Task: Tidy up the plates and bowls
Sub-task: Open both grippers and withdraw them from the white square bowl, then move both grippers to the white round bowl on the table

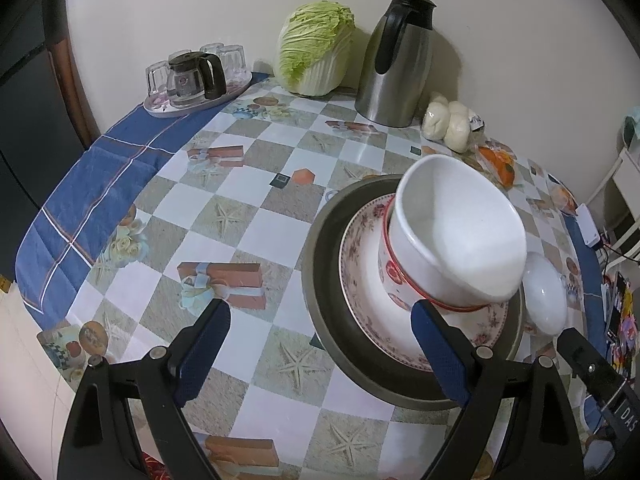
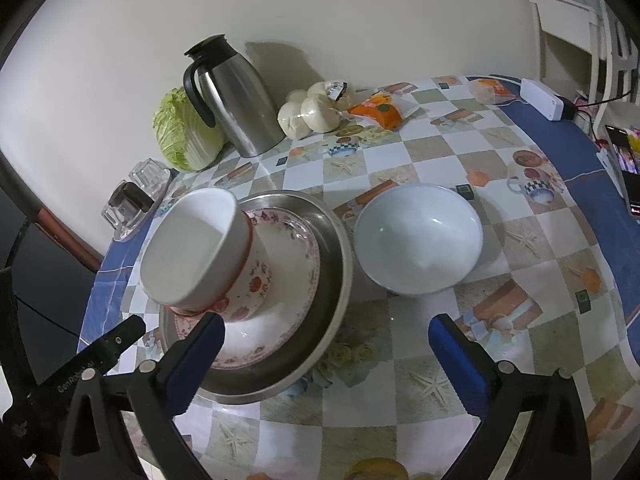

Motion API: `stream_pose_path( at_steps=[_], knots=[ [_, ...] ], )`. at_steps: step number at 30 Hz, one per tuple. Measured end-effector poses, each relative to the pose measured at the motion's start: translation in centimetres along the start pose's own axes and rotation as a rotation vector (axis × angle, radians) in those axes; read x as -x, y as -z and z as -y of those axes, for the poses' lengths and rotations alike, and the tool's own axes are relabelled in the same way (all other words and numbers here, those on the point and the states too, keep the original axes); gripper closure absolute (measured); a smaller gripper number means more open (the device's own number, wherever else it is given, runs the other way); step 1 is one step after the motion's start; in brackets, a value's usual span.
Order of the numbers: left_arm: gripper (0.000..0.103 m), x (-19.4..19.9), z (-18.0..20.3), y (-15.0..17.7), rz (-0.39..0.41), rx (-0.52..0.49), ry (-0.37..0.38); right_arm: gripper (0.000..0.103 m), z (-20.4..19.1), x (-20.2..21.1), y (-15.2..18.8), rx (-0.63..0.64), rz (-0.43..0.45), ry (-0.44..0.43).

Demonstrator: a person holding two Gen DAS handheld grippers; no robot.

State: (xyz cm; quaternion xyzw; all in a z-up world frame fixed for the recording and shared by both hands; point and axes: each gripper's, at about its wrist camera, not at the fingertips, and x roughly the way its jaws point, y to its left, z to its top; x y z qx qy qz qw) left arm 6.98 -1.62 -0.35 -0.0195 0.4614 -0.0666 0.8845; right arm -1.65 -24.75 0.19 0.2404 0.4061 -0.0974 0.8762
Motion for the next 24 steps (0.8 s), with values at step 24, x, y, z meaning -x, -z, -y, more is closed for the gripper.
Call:
stream_pose_path(
  at_steps=[24],
  knots=[
    [0.0, 0.7, 8.3, 2.4, 0.06, -0.133, 0.058, 0.0, 10.2, 1.6, -1.0, -0.227, 0.026, 0.013]
  ],
)
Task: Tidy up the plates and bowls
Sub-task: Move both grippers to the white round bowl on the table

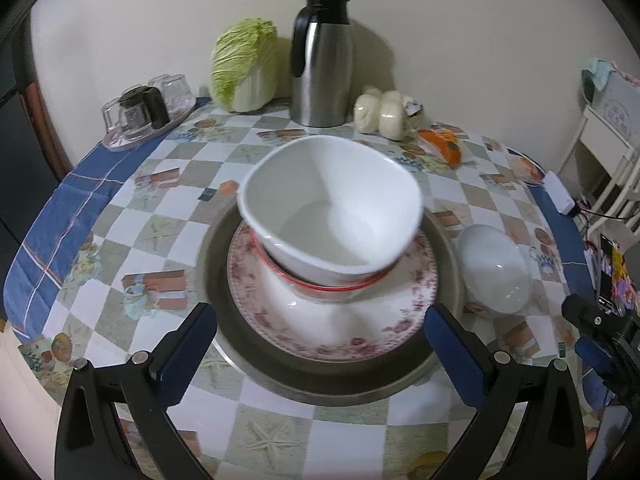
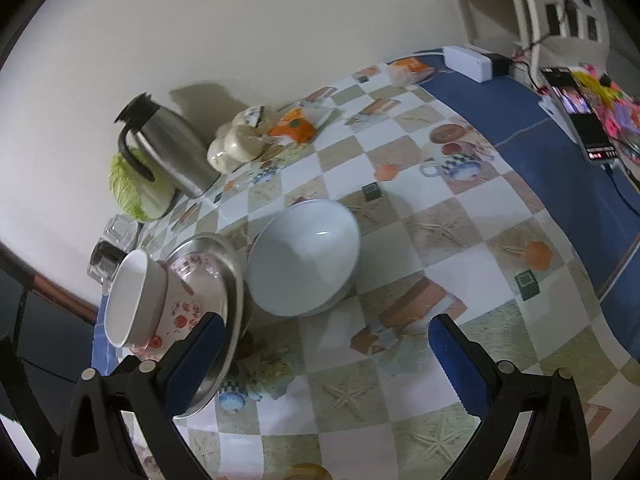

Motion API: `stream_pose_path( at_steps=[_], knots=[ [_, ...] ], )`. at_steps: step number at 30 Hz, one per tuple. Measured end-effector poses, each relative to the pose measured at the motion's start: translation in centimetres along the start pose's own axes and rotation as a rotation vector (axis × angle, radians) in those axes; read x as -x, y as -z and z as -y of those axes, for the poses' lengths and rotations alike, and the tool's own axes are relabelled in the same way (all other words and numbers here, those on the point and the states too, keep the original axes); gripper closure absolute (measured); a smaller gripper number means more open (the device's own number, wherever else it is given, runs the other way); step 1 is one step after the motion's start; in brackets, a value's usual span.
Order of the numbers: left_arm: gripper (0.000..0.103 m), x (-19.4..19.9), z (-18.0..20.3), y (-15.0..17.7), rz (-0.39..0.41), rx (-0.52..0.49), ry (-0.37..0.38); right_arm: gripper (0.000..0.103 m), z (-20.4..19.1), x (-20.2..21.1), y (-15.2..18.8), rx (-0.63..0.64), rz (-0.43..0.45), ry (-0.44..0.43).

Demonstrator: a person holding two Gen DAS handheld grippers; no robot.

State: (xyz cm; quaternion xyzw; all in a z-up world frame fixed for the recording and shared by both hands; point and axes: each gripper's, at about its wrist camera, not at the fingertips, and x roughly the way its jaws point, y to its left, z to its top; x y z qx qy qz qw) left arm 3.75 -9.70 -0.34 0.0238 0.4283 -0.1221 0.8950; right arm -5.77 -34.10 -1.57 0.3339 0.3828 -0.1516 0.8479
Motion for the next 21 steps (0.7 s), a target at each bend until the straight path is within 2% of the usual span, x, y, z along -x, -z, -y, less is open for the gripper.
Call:
stream_pose_path(
  at_steps=[15, 21],
  knots=[
    [0.0, -0.9, 7.7, -0.9, 0.026, -0.167, 0.144, 0.0, 4.0, -1.1, -1.2, -0.09, -0.012, 0.041],
    [0.0, -1.5, 10.7, -1.7, 0.008, -0.243, 0.154, 0.0, 5.3, -1.5, -2.1, -0.116, -0.012, 0.059]
  ],
)
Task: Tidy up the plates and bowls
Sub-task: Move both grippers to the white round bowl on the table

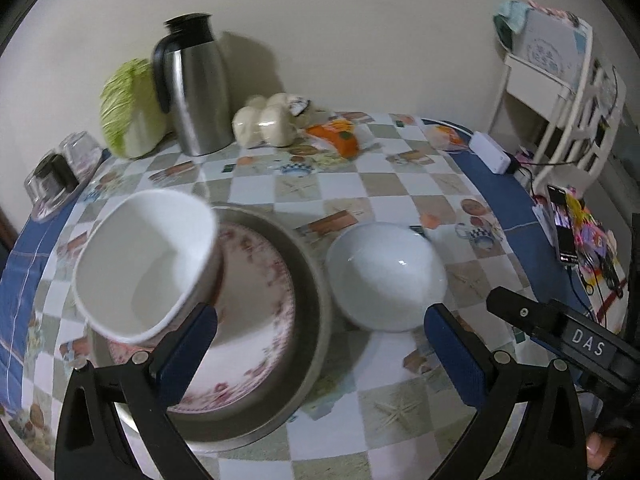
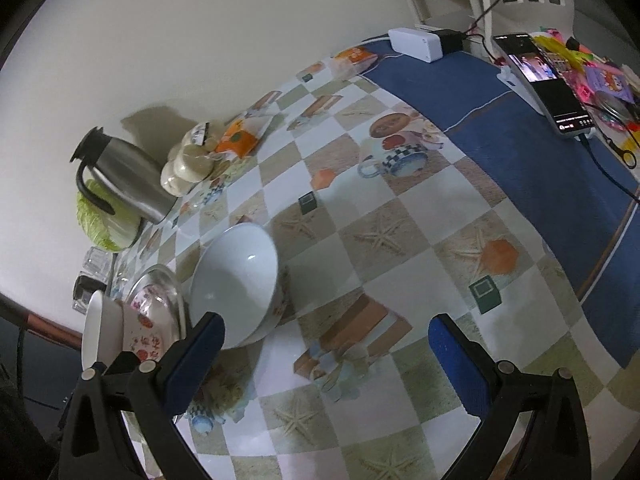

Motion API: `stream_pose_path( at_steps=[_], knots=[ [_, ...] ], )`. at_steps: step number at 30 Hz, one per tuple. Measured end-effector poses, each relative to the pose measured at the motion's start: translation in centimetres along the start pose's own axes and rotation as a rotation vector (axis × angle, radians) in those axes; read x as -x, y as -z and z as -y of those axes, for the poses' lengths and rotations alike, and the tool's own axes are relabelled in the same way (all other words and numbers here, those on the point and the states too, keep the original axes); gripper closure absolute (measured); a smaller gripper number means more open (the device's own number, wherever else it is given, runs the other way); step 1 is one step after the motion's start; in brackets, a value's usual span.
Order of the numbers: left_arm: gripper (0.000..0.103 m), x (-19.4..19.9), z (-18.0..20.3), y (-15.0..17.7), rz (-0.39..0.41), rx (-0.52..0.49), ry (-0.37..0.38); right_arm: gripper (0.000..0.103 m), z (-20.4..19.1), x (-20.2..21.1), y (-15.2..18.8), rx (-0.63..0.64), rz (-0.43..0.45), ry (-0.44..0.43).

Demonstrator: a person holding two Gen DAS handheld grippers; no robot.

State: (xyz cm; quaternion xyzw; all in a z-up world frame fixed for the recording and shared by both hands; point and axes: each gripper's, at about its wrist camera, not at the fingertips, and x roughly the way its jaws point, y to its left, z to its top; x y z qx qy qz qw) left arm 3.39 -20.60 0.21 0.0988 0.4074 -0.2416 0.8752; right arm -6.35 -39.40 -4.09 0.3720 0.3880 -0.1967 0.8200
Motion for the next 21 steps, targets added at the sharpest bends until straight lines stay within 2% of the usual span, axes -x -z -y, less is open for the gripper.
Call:
stream_pose_path(
  at_steps=[5, 10, 12, 14, 17, 20, 21],
  knots=[
    [0.0, -1.4, 1.2, -1.2, -0.015, -0.017, 0.032, 0.0, 1.0, -0.3, -0.7, -0.024, 0.004, 0.022],
    [0.001, -3.2, 1.7, -2.5, -0.037, -0.021, 0.026, 0.0, 1.6, -1.4, -1.1, -0.037, -0.011, 0.037],
    [0.006, -3.9, 1.7, -3.0, -0.047, -0.018, 0.024, 0.0, 1.6, -1.9, -1.3, -0.043, -0.014, 0.051],
    [0.018, -4.6, 1.7, -3.5, -0.061, -0.014, 0.024, 0.0, 1.5, -2.5, -1.4, -0.036, -0.027, 0.047],
    [0.02, -5.5, 1.3, -3.9, -0.073, 0.002, 0.023, 0.0, 1.2, -3.4, -1.4, -0.032, -0.039, 0.048],
    [0.029, -6.4, 0.9, -4.4, -0.09, 0.021, 0.046, 0.0, 0.7, -4.2, -1.4, -0.033, -0.048, 0.045],
    [0.029, -6.6, 0.8, -4.5, -0.094, 0.025, 0.048, 0.001, 0.5, -4.5, -1.4, -0.034, -0.052, 0.041]
  ],
)
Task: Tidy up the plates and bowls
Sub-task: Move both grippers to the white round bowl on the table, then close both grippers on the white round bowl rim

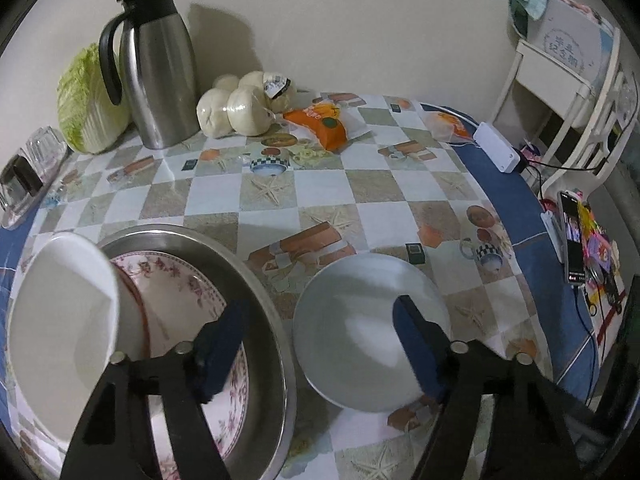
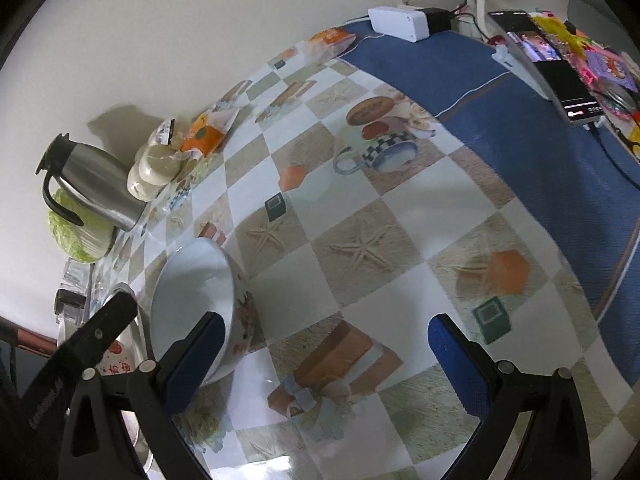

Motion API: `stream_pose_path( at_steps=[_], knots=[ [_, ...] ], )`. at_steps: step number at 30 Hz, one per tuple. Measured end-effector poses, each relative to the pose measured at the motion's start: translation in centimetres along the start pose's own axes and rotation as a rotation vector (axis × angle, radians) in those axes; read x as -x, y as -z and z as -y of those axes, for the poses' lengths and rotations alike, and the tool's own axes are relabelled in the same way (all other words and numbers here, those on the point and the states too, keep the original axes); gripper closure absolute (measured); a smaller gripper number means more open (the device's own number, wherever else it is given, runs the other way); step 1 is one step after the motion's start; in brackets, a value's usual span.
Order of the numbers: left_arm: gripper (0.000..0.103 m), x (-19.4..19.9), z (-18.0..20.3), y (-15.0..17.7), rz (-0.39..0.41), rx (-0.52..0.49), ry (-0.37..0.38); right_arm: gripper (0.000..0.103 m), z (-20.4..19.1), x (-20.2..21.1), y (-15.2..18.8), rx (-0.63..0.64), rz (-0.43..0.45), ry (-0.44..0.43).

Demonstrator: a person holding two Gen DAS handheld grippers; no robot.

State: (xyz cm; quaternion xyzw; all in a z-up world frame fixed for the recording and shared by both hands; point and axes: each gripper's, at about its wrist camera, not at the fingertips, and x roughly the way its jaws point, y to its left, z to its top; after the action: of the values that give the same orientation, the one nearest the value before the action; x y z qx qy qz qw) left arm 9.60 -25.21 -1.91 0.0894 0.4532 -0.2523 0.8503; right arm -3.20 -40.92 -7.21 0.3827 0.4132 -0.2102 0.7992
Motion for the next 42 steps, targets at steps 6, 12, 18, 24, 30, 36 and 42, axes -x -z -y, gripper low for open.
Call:
stream_pose_path(
  at_steps=[6, 12, 18, 24, 30, 36, 42],
  knots=[
    [0.031, -1.3, 0.0, -0.6, -0.015, -0.006, 0.021, 0.024, -1.2, -1.4, 0.0, 0.003, -0.015, -0.015],
    [0.032, -2.5, -0.1, -0.6, -0.035, -0.002, 0.039, 0.065, -3.3, -2.2, 0.1, 0.036, -0.014, -0.048],
    [0.032, -2.5, -0.2, -0.5, -0.035, -0.004, 0.053, 0.089, -4.9, -3.1, 0.7, 0.072, -0.03, -0.052],
    [0.032, -2.2, -0.1, -0.5, -0.041, 0.002, 0.067, 0.091, -3.7, -2.6, 0.5, 0.056, -0.025, -0.04],
    [0.038, -2.4, 1.1, -0.2, -0.053, -0.014, 0.088, 0.091, -1.8, -2.2, 0.0, 0.017, -0.021, -0.035],
    [0.054, -3.2, 2.5, 0.6, -0.09, -0.055, 0.095, 0.091, -0.5, -1.8, -0.4, -0.018, -0.011, -0.01],
    [0.077, -4.3, 2.7, 1.3, -0.121, -0.066, 0.089, 0.091, -0.3, -1.9, -0.4, -0.027, -0.016, -0.008]
  ],
)
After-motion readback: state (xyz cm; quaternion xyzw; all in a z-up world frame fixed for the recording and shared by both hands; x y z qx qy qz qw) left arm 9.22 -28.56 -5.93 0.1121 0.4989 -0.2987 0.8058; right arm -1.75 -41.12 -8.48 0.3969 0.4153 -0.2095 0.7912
